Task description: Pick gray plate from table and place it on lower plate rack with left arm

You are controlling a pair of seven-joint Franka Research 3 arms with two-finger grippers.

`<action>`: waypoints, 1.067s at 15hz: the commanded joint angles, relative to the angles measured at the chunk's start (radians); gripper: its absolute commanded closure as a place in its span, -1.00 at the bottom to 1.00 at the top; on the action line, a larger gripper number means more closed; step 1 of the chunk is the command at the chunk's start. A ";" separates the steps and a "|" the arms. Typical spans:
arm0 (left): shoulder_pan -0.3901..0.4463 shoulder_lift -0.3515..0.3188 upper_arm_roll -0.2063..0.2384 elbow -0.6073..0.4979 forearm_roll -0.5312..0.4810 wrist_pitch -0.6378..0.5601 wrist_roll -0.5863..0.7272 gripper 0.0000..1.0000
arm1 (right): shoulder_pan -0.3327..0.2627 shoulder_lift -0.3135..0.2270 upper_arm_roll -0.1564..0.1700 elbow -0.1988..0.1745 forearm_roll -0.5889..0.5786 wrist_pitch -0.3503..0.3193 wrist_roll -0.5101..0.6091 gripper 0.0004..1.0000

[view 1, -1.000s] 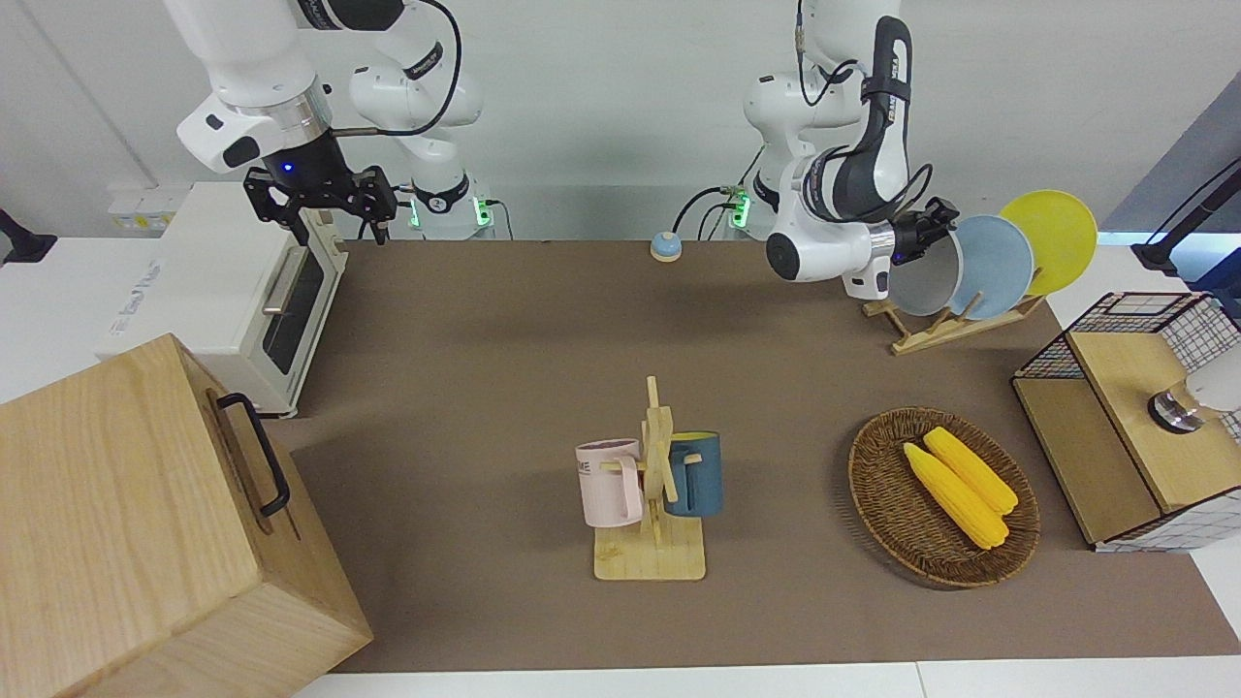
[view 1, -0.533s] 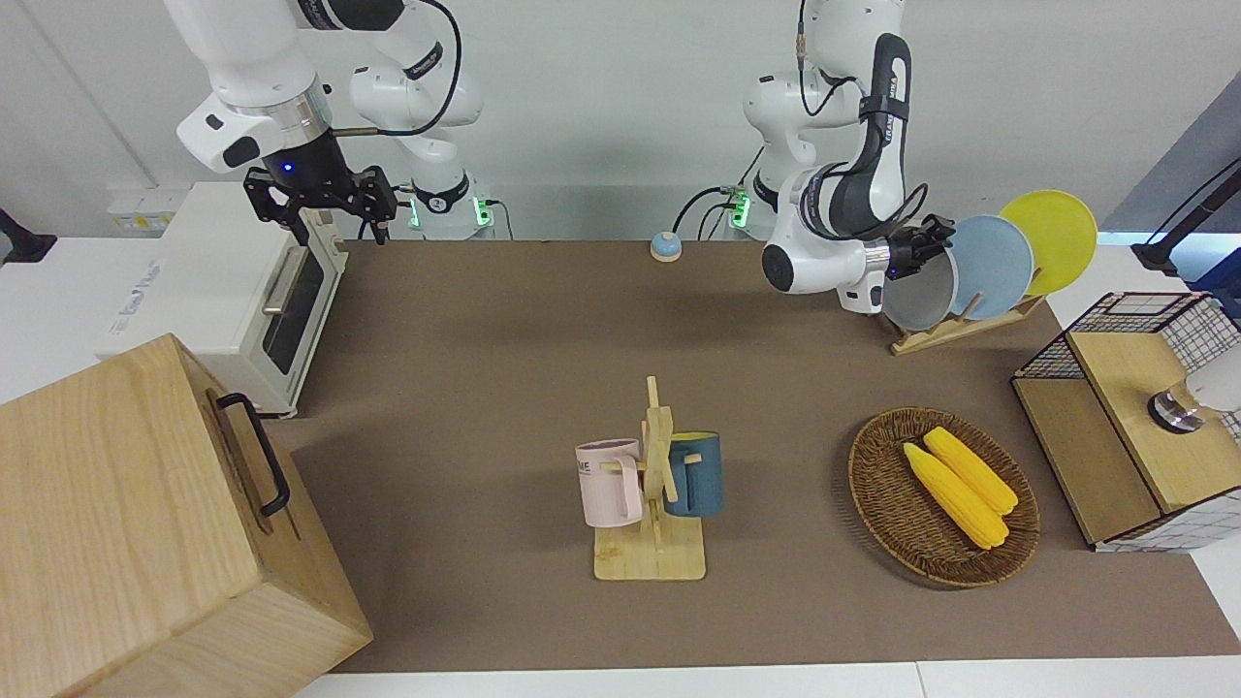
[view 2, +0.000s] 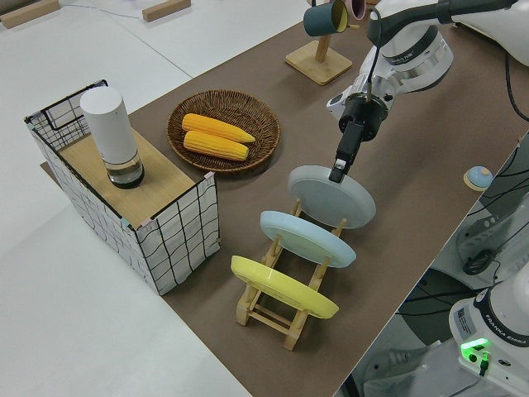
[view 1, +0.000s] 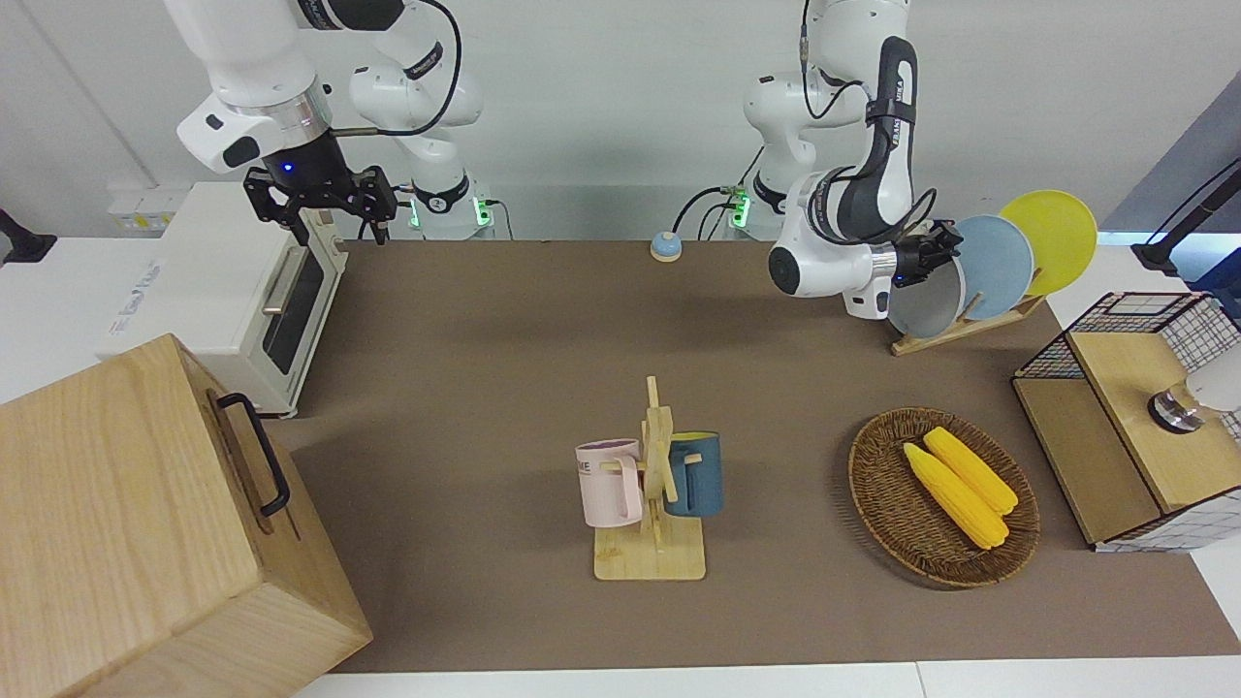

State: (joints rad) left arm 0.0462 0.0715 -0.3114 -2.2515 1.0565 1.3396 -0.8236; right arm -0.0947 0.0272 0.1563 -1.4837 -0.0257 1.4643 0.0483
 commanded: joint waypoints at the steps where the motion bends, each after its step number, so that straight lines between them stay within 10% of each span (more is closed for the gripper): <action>1: 0.009 0.025 0.008 0.018 0.023 0.013 -0.009 1.00 | 0.007 0.000 -0.006 0.006 0.003 -0.001 0.004 -0.97; 6: 0.009 0.036 0.008 0.024 0.023 0.016 -0.008 0.75 | 0.007 0.000 -0.006 0.006 0.003 -0.001 0.004 -0.97; 11: 0.009 0.039 0.008 0.024 0.034 0.015 -0.008 -0.98 | 0.007 0.000 -0.006 0.006 0.003 -0.001 0.004 -0.97; 16: 0.003 0.024 0.005 0.068 0.019 0.009 0.036 -0.99 | 0.007 0.000 -0.006 0.006 0.003 -0.001 0.004 -0.97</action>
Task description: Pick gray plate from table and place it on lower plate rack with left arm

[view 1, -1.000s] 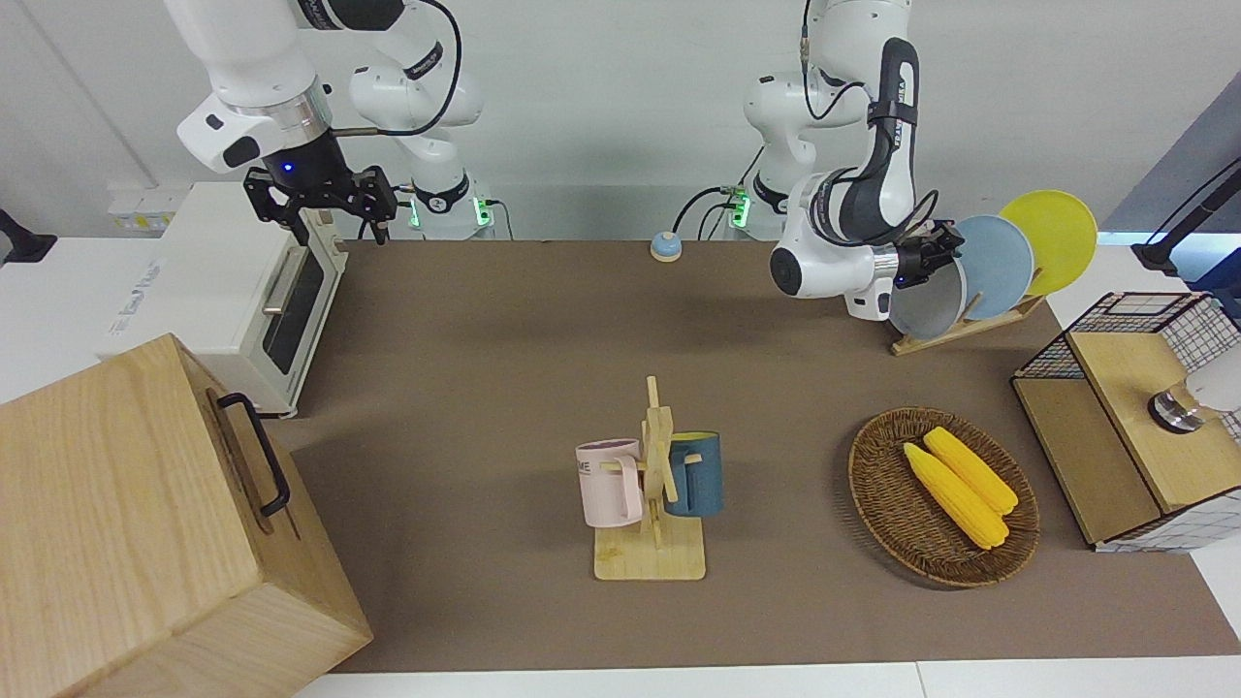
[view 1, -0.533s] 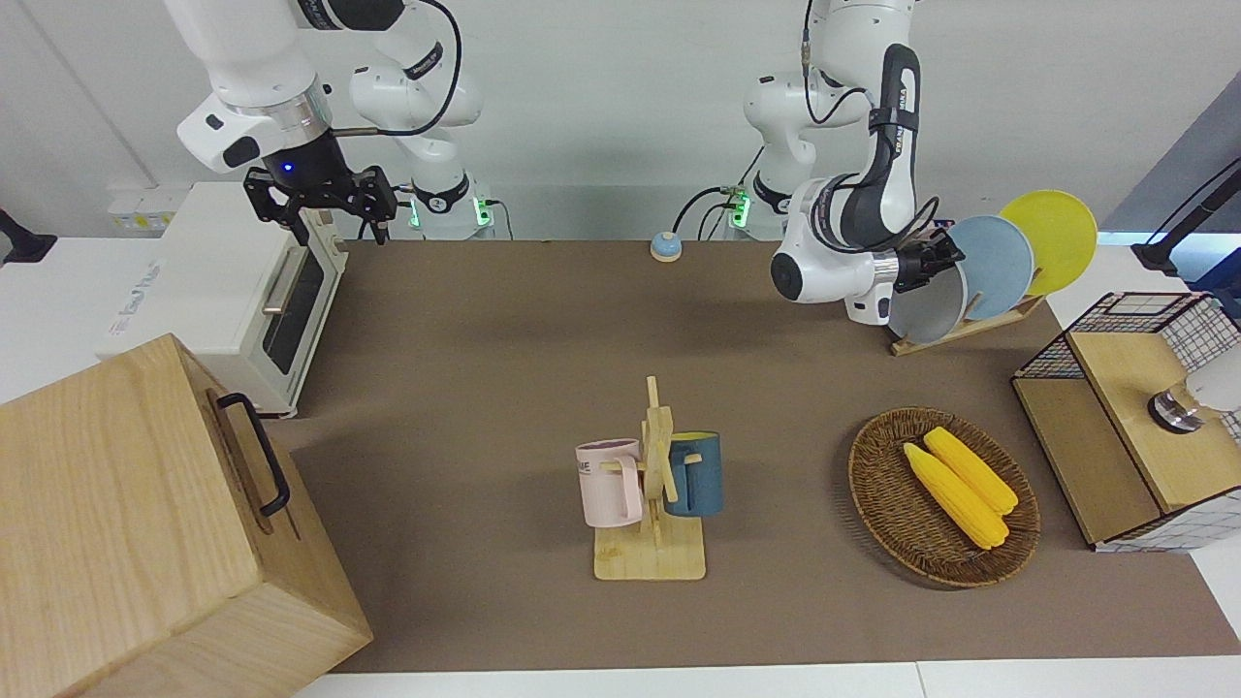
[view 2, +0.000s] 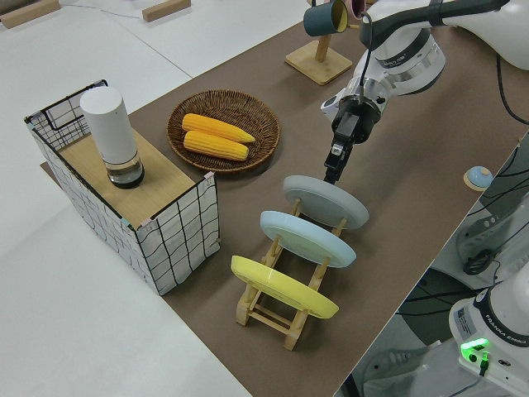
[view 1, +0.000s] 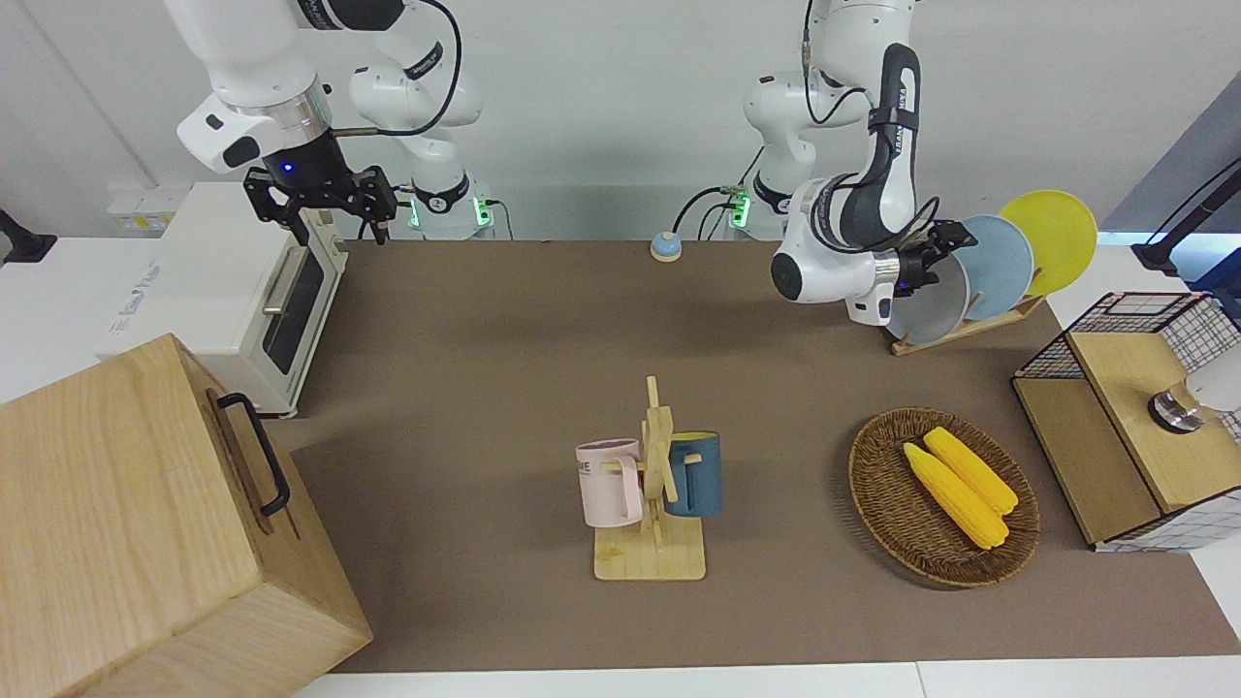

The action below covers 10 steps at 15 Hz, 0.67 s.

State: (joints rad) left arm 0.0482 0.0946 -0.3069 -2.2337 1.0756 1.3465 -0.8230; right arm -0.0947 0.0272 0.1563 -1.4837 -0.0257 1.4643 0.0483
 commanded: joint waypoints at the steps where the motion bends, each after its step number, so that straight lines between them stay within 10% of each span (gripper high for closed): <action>1: -0.001 -0.001 -0.001 0.089 -0.009 -0.003 0.095 -0.99 | 0.007 0.000 -0.006 0.006 0.003 -0.002 0.004 -0.97; 10: 0.019 -0.035 0.006 0.535 -0.570 -0.026 0.372 -0.99 | 0.007 0.000 -0.006 0.006 0.003 -0.001 0.004 -0.97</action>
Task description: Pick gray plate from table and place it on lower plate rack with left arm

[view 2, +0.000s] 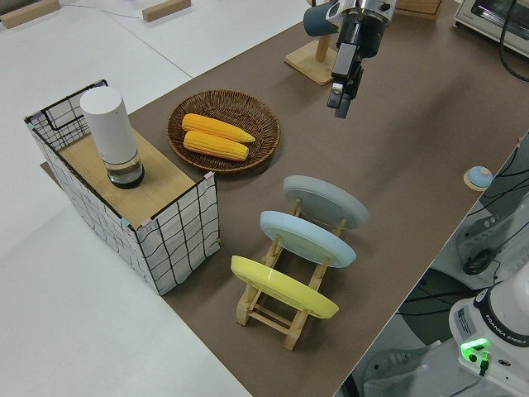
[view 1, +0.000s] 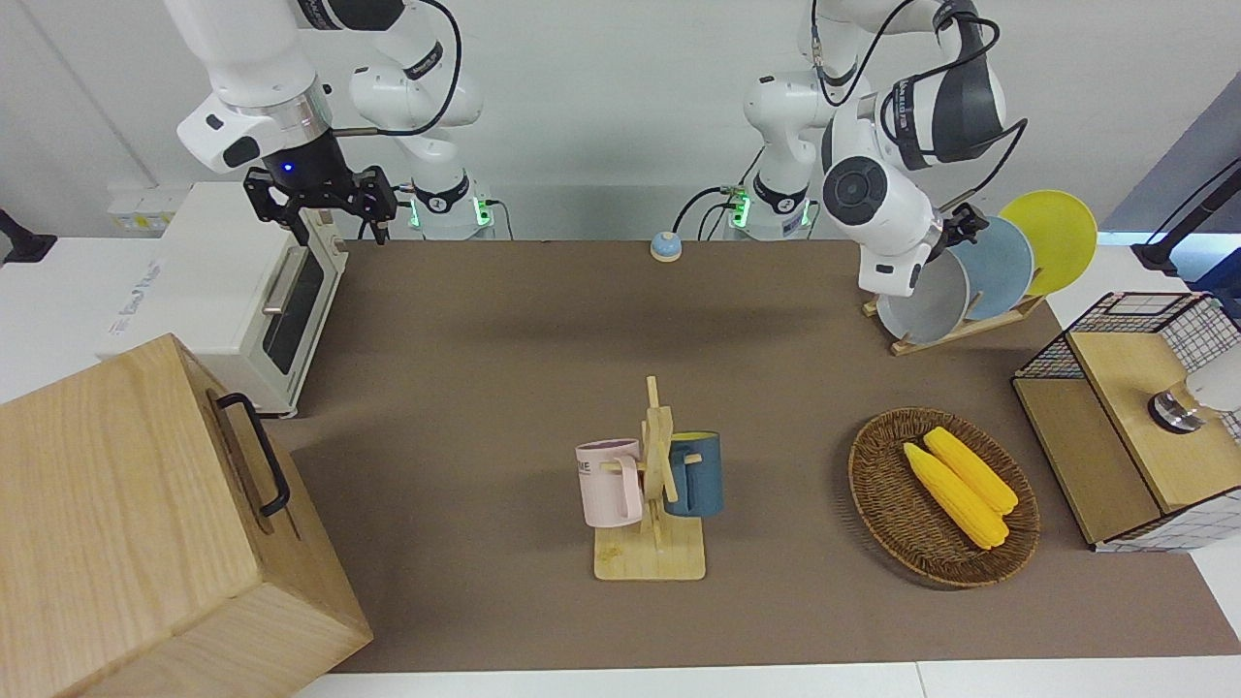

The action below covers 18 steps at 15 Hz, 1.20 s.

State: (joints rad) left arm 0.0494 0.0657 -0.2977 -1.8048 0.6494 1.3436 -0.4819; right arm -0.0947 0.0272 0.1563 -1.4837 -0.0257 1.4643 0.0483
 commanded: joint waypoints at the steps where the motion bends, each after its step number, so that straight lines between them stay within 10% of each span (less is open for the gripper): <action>1: 0.020 -0.003 0.000 0.146 -0.205 -0.035 0.029 -0.99 | 0.007 0.000 -0.006 0.006 0.003 -0.001 0.004 -0.97; 12: 0.090 -0.004 -0.001 0.232 -0.692 0.135 0.380 -0.97 | 0.007 0.000 -0.006 0.006 0.003 -0.001 0.004 -0.97; 18: 0.092 0.003 -0.008 0.226 -0.725 0.221 0.536 -0.97 | 0.007 0.000 -0.006 0.006 0.003 -0.001 0.004 -0.97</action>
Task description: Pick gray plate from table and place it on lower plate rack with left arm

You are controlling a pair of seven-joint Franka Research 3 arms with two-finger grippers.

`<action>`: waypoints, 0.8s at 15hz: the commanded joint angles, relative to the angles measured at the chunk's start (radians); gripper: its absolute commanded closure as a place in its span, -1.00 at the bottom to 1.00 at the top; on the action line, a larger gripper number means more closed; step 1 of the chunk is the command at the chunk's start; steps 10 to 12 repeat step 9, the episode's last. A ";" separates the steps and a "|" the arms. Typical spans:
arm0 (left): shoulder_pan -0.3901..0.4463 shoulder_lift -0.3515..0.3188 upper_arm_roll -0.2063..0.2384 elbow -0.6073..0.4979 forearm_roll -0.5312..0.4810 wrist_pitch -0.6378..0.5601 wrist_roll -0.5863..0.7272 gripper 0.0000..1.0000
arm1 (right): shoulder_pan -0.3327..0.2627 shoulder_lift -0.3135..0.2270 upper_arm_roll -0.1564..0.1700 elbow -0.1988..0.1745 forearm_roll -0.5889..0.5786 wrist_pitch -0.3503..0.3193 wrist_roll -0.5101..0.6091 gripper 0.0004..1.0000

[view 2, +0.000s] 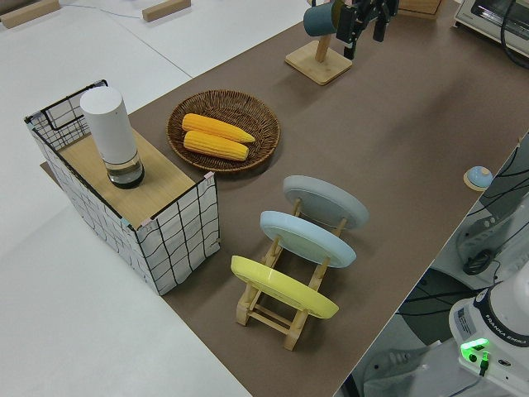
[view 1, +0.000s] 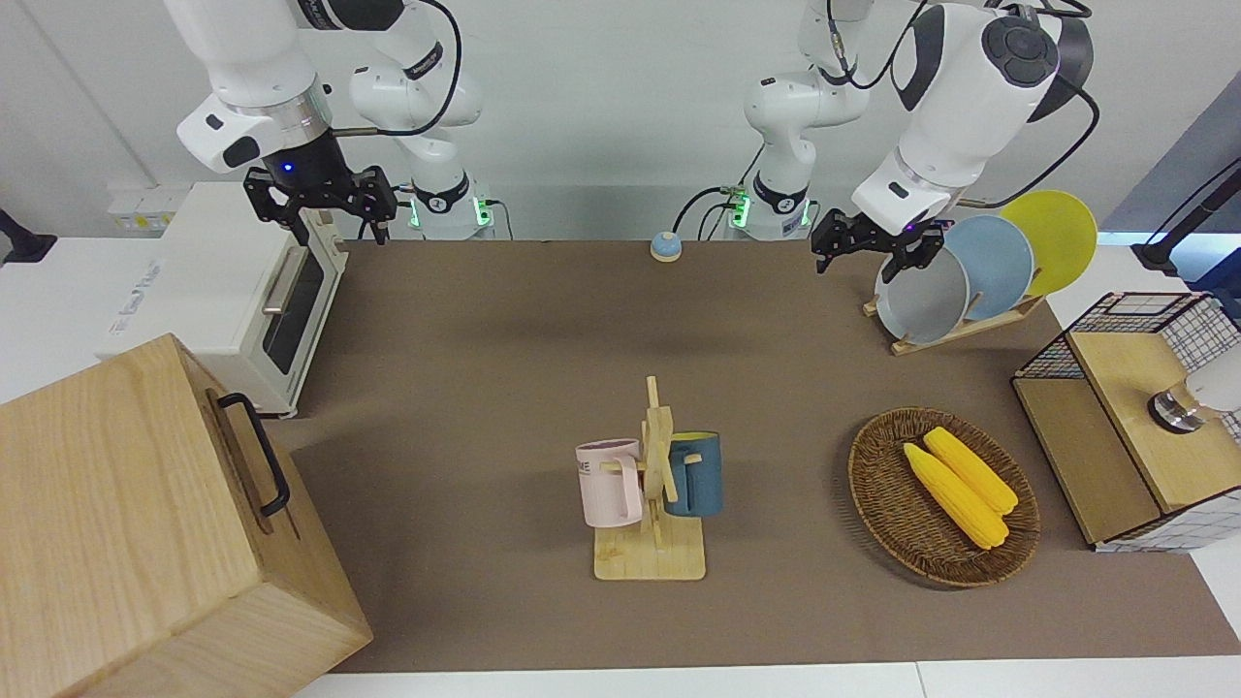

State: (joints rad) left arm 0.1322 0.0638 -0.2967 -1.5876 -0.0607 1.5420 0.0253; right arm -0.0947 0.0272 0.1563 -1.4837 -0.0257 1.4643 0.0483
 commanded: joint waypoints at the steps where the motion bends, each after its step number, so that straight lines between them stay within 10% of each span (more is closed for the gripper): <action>1: 0.012 0.007 -0.009 0.011 -0.002 0.024 0.024 -0.98 | 0.007 0.000 -0.006 0.006 0.003 -0.001 0.004 -0.97; 12: 0.006 -0.002 -0.009 0.003 0.099 0.018 -0.005 -1.00 | 0.007 0.000 -0.006 0.006 0.003 -0.001 0.004 -0.97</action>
